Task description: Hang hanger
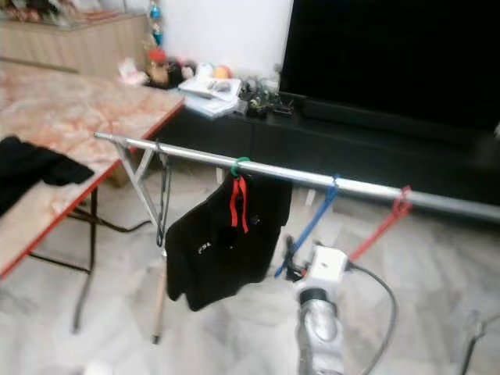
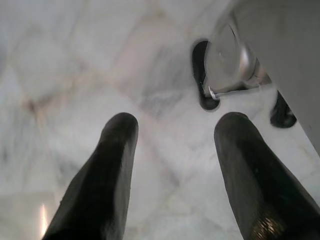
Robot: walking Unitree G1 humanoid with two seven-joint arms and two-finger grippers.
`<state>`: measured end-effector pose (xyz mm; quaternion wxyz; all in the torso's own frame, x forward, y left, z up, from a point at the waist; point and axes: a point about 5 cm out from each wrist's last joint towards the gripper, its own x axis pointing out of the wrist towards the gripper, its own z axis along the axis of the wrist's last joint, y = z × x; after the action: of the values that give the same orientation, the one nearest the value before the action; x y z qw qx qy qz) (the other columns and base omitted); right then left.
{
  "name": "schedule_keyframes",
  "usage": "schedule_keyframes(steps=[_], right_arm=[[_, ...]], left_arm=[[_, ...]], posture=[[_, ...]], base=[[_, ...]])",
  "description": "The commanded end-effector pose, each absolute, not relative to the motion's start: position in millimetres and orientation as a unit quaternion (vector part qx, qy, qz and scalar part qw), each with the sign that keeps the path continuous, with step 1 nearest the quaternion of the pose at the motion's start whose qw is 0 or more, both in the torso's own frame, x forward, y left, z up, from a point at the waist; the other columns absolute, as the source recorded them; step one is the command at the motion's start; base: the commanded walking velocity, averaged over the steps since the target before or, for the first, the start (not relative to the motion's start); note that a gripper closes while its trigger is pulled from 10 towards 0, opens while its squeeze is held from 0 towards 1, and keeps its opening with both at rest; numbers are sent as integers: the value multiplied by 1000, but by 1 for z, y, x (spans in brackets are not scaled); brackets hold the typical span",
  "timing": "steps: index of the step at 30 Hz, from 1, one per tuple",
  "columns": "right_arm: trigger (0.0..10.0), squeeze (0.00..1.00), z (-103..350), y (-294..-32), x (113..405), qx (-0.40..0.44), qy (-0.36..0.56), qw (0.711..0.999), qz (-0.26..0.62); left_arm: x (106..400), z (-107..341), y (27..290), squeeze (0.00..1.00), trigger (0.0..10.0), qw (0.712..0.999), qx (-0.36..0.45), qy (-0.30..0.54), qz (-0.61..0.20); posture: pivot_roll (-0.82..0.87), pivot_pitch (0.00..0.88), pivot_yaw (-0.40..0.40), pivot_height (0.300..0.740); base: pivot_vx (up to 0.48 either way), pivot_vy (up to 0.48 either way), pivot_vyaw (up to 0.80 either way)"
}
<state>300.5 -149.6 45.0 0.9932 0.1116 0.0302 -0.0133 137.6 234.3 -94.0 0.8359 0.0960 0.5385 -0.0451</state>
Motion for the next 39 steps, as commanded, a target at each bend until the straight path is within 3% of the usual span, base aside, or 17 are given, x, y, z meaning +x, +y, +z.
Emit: schedule_keyframes(steps=[1,13,21,39], right_arm=[[10000,0,46,-149,302,117,31,992,-17],[10000,0,38,-157,296,114,51,992,-38],[10000,0,25,-165,291,124,90,986,-64],[10000,0,27,-167,294,121,92,987,-61]], left_arm=[[152,-88,236,0,10000,847,103,519,-44],[152,-88,235,0,10000,847,101,519,-45],[151,-89,236,0,10000,845,103,522,-45],[152,-88,237,0,10000,847,109,519,-44]], posture=[[71,0,-57,740],[71,0,-60,740],[77,0,-61,740],[72,0,-57,740]], base=[[-334,0,0],[-327,0,0],[0,0,0],[0,0,-782]])
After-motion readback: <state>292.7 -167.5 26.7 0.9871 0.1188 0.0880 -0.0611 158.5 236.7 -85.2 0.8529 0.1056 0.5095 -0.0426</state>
